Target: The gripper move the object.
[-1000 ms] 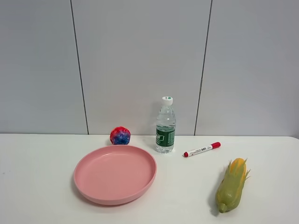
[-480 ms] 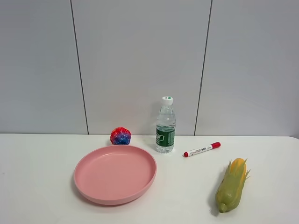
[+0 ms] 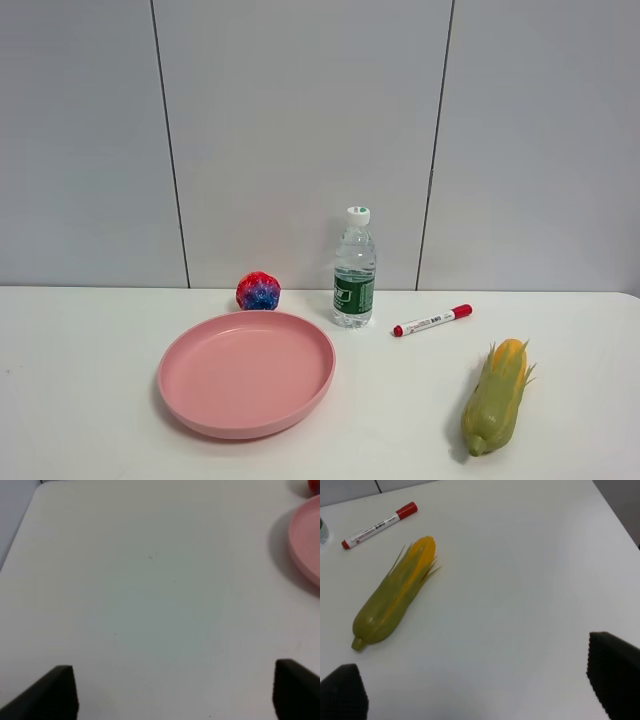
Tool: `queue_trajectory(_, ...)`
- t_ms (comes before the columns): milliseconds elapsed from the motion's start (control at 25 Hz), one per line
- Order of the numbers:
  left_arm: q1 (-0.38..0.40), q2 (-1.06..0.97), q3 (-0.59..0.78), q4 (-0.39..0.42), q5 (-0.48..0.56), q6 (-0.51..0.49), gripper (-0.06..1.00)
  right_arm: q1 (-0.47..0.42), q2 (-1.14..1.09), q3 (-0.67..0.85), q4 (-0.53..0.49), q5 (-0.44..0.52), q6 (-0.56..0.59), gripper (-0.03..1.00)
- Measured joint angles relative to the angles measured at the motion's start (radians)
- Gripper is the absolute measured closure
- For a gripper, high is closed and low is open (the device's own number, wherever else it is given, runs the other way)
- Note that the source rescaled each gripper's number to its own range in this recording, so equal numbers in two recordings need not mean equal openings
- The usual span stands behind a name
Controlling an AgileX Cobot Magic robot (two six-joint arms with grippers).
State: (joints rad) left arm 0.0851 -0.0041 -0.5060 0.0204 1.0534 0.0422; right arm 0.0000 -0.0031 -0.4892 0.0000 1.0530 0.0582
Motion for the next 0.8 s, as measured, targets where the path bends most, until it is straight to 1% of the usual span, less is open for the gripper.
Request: queue_trajectory(800, 0.000, 0.000, 0.000, 0.000, 0.000, 0.000, -0.06, 0.000, 0.000, 0.000, 0.000, 0.000, 0.000, 0.17)
